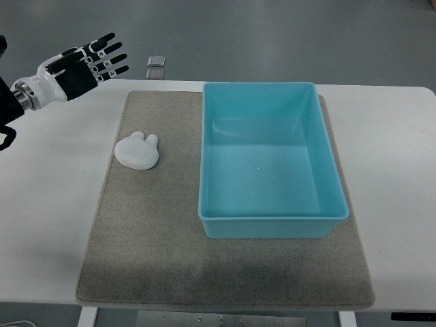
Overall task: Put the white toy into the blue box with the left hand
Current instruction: 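Move the open left hand toward the white rabbit toy, then lower the left hand onto the white rabbit toy and curl fingers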
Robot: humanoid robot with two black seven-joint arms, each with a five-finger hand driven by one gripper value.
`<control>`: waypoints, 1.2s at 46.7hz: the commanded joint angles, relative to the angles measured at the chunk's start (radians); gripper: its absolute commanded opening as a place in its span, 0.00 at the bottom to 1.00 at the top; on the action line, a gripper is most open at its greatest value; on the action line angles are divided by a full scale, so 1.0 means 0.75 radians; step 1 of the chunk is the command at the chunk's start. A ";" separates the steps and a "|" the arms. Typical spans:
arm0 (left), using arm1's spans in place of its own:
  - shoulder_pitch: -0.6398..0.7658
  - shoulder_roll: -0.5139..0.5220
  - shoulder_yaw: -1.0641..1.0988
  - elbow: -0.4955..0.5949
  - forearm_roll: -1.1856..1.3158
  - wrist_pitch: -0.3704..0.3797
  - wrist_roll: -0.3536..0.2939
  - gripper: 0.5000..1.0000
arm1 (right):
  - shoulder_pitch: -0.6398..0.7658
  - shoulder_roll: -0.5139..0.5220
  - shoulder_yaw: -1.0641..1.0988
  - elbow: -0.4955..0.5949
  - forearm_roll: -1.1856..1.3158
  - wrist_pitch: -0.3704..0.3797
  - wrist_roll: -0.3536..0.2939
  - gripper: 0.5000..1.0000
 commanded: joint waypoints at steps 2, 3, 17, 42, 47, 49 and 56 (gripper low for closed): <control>-0.006 0.000 0.000 0.018 0.152 0.000 -0.103 1.00 | 0.000 0.000 0.000 0.000 0.000 0.000 0.000 0.87; -0.006 0.000 0.000 0.018 0.193 0.000 -0.132 1.00 | 0.000 0.000 0.000 0.000 0.000 0.000 0.000 0.87; -0.021 0.035 0.002 0.012 0.819 0.000 -0.586 1.00 | 0.000 0.000 0.000 0.000 0.000 0.000 0.000 0.87; -0.008 0.190 0.000 -0.188 1.324 0.000 -0.682 1.00 | 0.000 0.000 0.000 0.000 0.000 0.000 0.000 0.87; 0.000 0.209 0.002 -0.235 1.459 0.080 -0.731 1.00 | 0.000 0.000 0.000 0.000 0.000 0.000 0.000 0.87; 0.012 0.213 0.004 -0.250 1.504 0.111 -0.754 1.00 | 0.000 0.000 0.000 0.000 0.000 0.000 0.000 0.87; 0.018 0.223 0.065 -0.299 1.627 0.182 -0.815 1.00 | 0.000 0.000 0.000 0.000 0.000 0.000 0.000 0.87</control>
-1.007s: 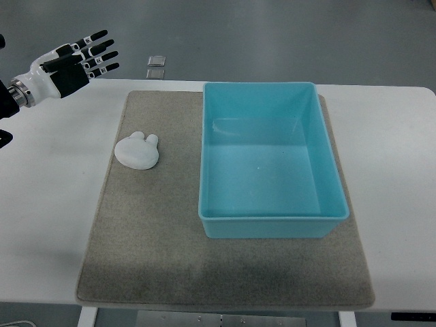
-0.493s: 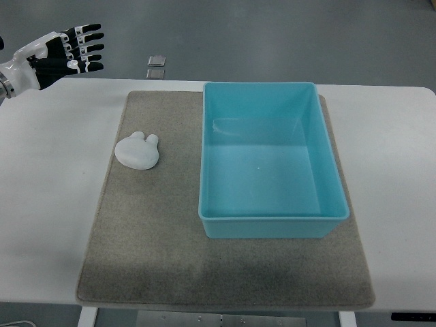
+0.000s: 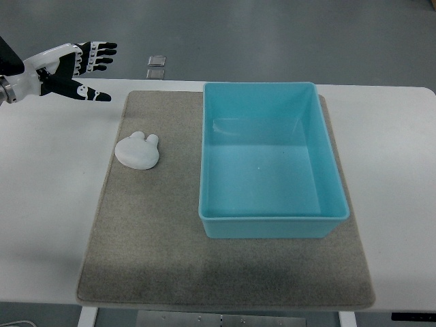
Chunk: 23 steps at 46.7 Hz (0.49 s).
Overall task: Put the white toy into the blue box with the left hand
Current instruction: 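Lower the left hand onto the white rabbit toy and curl fingers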
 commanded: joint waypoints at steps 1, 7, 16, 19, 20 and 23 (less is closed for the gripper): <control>-0.006 0.010 0.053 -0.016 0.068 0.038 -0.028 1.00 | 0.000 0.000 0.000 0.000 0.000 0.000 0.000 0.87; -0.022 0.012 0.131 -0.016 0.127 0.108 -0.062 1.00 | 0.000 0.000 0.000 0.000 0.000 0.000 0.000 0.87; -0.032 0.006 0.241 -0.087 0.166 0.245 -0.071 1.00 | 0.000 0.000 0.000 0.000 0.000 0.000 0.000 0.87; -0.039 0.008 0.282 -0.136 0.231 0.265 -0.073 0.99 | 0.000 0.000 0.000 0.000 0.000 0.000 0.000 0.87; -0.039 0.010 0.292 -0.151 0.256 0.271 -0.073 0.99 | 0.000 0.000 0.000 0.000 0.000 0.000 0.000 0.87; -0.037 0.012 0.305 -0.179 0.321 0.300 -0.091 0.98 | 0.000 0.000 0.000 0.000 0.000 0.000 0.000 0.87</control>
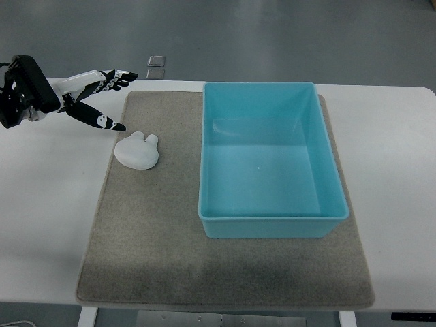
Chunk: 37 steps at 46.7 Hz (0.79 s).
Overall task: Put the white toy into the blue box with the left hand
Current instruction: 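Lower the left hand onto the white rabbit toy and curl fingers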
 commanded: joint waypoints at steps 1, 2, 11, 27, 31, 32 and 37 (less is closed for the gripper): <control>0.004 0.004 0.018 -0.034 0.086 0.035 -0.023 0.98 | 0.000 0.000 0.000 0.000 0.000 0.000 0.000 0.87; 0.004 0.004 0.018 -0.036 0.101 0.039 -0.027 0.98 | 0.000 0.000 0.000 0.000 0.000 0.000 0.000 0.87; 0.004 0.033 0.039 -0.091 0.144 0.044 -0.032 0.98 | 0.000 0.000 0.000 0.000 0.000 0.000 0.000 0.87; 0.022 0.045 0.080 -0.132 0.336 0.123 -0.032 0.96 | 0.000 0.000 0.000 0.000 0.000 0.000 0.000 0.87; 0.024 0.029 0.110 -0.130 0.342 0.174 -0.032 0.96 | 0.000 0.000 0.000 0.000 0.000 0.000 0.000 0.87; 0.024 0.023 0.122 -0.128 0.346 0.183 -0.032 0.96 | 0.000 0.000 0.000 0.000 0.000 0.000 0.000 0.87; 0.024 -0.016 0.167 -0.116 0.359 0.240 -0.030 0.95 | 0.000 0.000 0.000 0.000 0.000 0.000 0.000 0.87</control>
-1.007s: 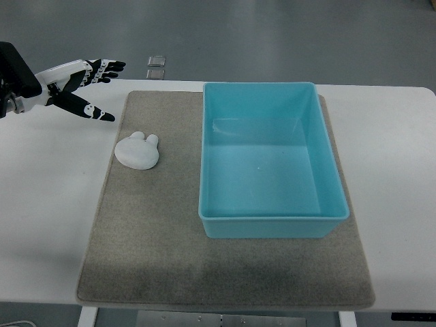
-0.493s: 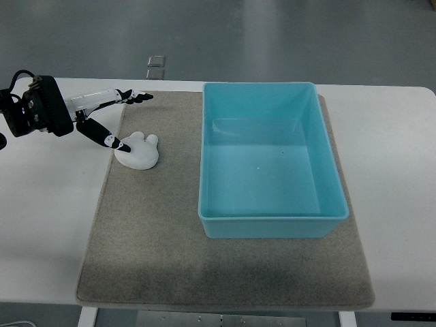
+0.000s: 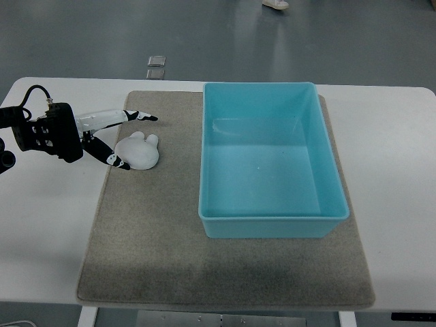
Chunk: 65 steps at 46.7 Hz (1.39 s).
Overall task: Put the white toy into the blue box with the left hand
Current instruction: 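Lower the left hand onto the white rabbit toy and curl fingers, then close the left hand around the toy and lift it, then carry the held toy with the left hand over the blue box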
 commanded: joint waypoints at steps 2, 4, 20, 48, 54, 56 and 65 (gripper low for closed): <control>-0.002 -0.032 0.043 0.017 0.011 0.055 0.000 0.93 | 0.000 0.000 0.000 0.000 0.000 0.000 0.000 0.87; -0.004 -0.040 0.045 0.025 0.011 0.070 0.002 0.86 | 0.000 0.000 0.000 0.000 0.000 0.000 0.000 0.87; -0.023 -0.057 0.047 0.060 0.007 0.078 0.002 0.07 | 0.000 0.000 0.000 0.000 0.000 0.000 0.000 0.87; -0.198 -0.014 0.030 0.074 -0.003 0.080 0.000 0.00 | 0.000 0.000 0.000 0.000 0.000 0.000 0.000 0.87; -0.258 -0.005 0.016 0.056 -0.007 0.096 -0.002 0.00 | 0.000 0.000 0.000 0.000 0.000 0.000 0.000 0.87; -0.280 -0.005 0.006 0.054 -0.007 0.111 -0.002 0.00 | 0.000 0.000 0.000 0.000 0.000 0.000 0.000 0.87; -0.397 -0.022 0.004 -0.008 -0.007 0.133 -0.002 0.00 | 0.000 0.000 0.000 0.000 0.000 0.000 0.000 0.87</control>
